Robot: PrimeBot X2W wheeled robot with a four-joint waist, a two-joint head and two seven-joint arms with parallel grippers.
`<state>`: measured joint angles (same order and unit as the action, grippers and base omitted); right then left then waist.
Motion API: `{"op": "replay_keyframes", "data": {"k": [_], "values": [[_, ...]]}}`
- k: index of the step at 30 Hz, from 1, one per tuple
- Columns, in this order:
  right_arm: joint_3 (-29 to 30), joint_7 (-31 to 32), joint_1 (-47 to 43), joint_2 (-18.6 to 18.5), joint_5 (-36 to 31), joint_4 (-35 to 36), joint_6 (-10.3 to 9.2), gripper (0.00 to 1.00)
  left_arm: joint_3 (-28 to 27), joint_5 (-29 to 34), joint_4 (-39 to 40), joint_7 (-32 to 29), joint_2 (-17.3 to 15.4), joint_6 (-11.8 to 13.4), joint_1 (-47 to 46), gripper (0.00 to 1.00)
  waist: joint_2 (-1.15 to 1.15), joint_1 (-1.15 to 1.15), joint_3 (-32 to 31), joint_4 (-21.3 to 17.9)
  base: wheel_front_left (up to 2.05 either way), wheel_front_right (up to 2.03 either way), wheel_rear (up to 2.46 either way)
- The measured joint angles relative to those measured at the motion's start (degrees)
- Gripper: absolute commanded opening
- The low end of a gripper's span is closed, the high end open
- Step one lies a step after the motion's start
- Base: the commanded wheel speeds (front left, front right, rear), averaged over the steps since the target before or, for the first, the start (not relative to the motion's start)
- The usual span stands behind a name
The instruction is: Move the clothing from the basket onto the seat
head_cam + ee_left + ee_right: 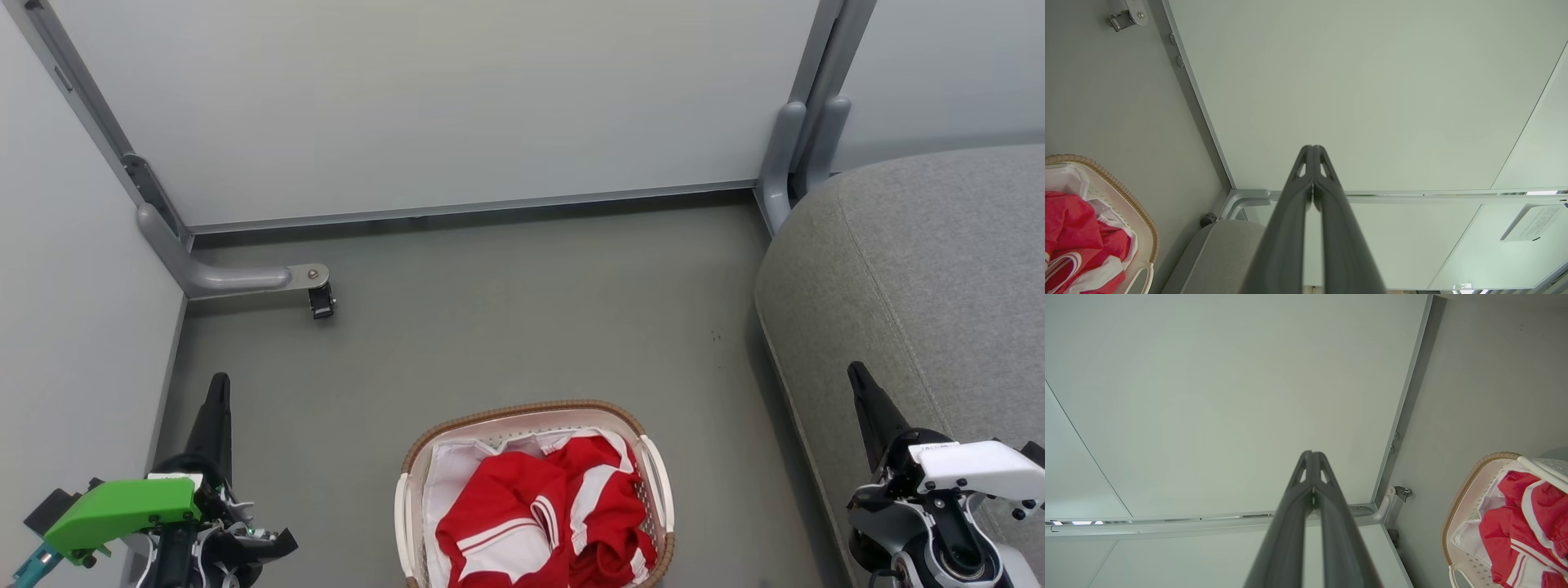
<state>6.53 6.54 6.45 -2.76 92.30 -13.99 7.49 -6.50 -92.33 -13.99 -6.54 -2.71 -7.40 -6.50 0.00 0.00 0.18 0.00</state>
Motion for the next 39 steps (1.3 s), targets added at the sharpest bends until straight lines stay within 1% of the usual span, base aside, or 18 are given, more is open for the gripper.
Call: {"op": "replay_keyframes", "data": {"k": [27,28,33,39], "values": [[0.0,0.0,0.0,0.0,0.0,0.0,0.0,0.0,0.0,0.0,0.0,0.0,0.0,0.0,0.0,0.0,0.0,0.0,0.0,0.0,0.0,0.0,0.0],[0.0,0.0,0.0,0.0,0.0,0.0,0.0,1.0,0.0,0.0,0.0,0.0,0.0,0.0,0.0,1.0,0.0,0.0,0.0,0.0,0.0,0.0,0.0],[-0.2,0.0,-1.1,0.8,-0.1,-2.2,-0.02,1.0,0.2,0.0,-2.5,0.1,0.5,0.1,0.7,1.0,0.0,0.0,0.0,0.0,0.0,0.0,0.0],[-1.8,-1.6,-1.2,0.4,-1.2,-2.1,-0.02,1.0,1.1,1.6,-3.1,1.8,0.2,0.2,1.0,1.0,0.0,0.0,0.1,0.0,0.0,0.0,0.0]]}}
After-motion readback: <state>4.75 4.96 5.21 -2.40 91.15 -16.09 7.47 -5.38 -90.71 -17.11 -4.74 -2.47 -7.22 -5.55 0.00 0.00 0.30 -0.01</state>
